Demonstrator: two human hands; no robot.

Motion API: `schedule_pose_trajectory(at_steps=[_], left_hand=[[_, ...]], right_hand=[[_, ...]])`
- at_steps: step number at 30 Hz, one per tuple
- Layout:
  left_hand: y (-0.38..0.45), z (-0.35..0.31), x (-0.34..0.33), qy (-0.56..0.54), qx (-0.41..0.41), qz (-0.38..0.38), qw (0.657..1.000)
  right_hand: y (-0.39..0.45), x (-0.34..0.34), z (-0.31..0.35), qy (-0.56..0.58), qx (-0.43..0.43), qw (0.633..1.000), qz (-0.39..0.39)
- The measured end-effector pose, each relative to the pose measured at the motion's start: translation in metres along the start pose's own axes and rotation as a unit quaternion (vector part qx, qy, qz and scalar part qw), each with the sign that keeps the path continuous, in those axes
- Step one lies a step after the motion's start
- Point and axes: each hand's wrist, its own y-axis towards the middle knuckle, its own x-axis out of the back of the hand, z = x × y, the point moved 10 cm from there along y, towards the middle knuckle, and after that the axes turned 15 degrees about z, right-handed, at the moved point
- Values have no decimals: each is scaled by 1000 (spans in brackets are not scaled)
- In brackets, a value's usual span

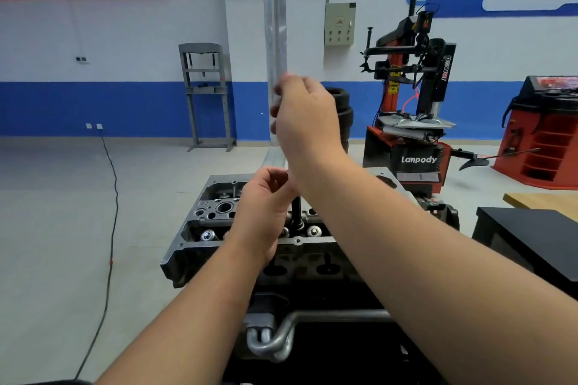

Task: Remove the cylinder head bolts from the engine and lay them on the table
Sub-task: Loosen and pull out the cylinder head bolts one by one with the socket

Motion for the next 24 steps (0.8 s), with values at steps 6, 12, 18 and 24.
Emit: schedule_pose_trajectory(at_steps=[6, 12, 18, 24], left_hand=[[-4, 5, -6, -54, 19, 67, 996], [-4, 2, -8, -50, 23, 71, 996], [-4, -1, 1, -13, -2, -3, 1000], [-6, 3, -7, -28, 14, 56, 998]], right_hand=[[9, -15, -8, 104, -44, 973, 200], [5, -15, -5, 88, -19, 976, 196], [2, 5, -3, 14, -18, 1000, 19], [9, -8, -12, 100, -18, 984, 148]])
